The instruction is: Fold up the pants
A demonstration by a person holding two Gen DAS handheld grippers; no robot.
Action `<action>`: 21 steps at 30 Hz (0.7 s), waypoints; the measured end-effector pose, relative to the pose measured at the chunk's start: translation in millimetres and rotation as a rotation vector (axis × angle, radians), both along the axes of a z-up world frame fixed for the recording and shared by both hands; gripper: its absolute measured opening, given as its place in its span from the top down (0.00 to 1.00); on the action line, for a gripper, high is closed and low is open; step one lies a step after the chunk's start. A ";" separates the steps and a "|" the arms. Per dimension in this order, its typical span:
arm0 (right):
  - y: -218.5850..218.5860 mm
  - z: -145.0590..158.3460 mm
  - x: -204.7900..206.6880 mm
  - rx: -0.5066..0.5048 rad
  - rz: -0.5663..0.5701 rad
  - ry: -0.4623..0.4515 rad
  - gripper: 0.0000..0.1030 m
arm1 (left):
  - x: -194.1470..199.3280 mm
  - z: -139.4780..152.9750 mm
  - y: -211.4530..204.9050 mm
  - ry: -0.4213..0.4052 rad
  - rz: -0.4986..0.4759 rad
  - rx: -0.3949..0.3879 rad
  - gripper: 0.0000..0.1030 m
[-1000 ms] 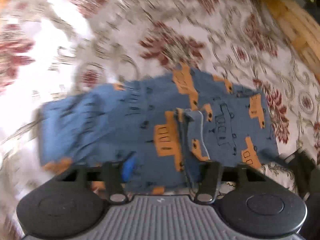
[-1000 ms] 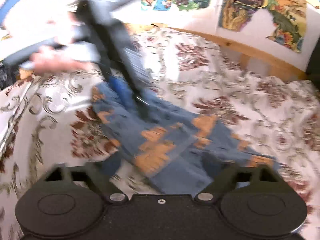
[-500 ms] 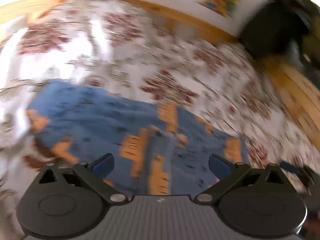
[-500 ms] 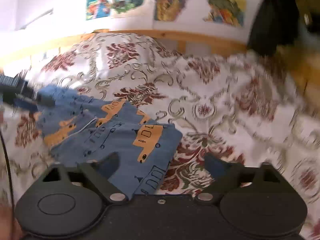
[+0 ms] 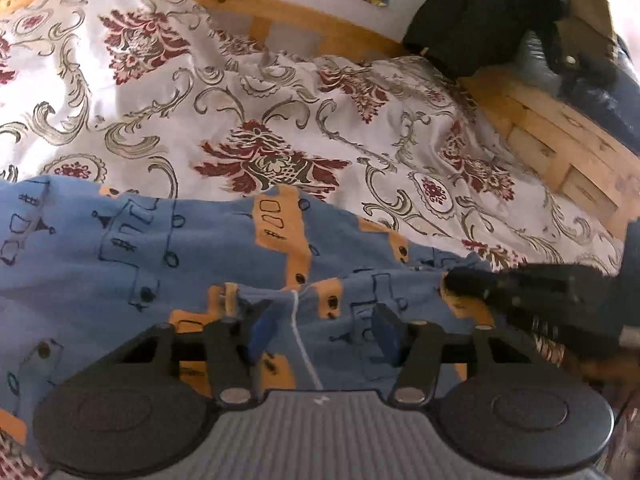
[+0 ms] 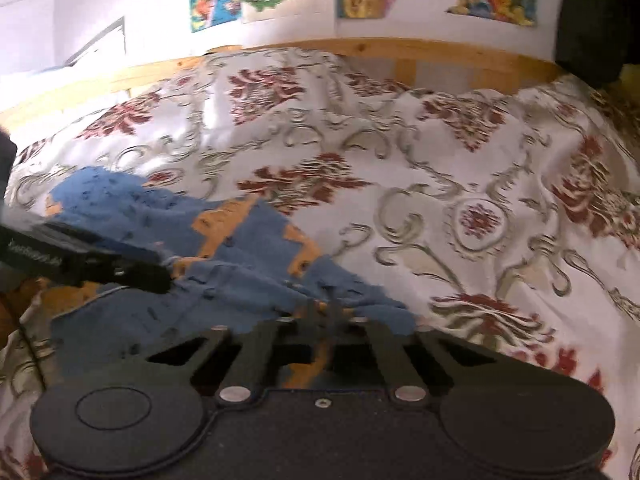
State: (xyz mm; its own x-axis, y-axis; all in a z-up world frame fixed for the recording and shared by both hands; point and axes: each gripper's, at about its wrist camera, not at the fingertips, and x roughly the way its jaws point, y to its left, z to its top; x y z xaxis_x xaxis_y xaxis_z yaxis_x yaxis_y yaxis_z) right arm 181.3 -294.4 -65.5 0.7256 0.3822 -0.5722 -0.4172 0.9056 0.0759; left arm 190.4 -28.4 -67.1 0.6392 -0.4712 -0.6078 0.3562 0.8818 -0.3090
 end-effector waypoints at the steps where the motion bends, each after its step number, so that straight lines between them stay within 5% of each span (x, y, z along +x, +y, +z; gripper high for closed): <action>1: -5.9 0.1 0.9 0.007 -0.011 0.000 1.00 | -2.8 -1.0 3.3 -0.007 -0.007 -0.005 0.43; 5: -18.5 10.9 -5.2 0.001 -0.074 -0.009 1.00 | -14.2 5.3 8.2 -0.028 -0.029 0.022 0.43; 6: -18.4 15.8 -9.5 -0.038 -0.116 -0.030 0.94 | -17.1 10.1 9.3 -0.024 -0.023 0.023 0.41; 7: -20.7 21.0 -14.3 -0.050 -0.145 -0.042 0.77 | -22.2 16.4 11.5 -0.024 -0.006 0.016 0.31; 8: -26.1 27.0 -19.3 -0.029 -0.161 -0.047 0.75 | -28.3 21.5 13.3 -0.034 0.021 0.012 0.19; 13: -25.7 46.1 -53.6 0.008 -0.047 0.043 0.75 | -57.7 28.4 17.6 -0.043 0.037 -0.025 0.20; 18: 8.0 29.1 -85.3 -0.215 0.001 0.164 0.77 | -73.5 1.7 11.2 -0.043 0.048 0.197 0.26; 21: 13.7 19.1 -89.3 -0.315 -0.035 0.170 0.68 | -78.0 3.0 10.0 -0.068 0.033 0.237 0.25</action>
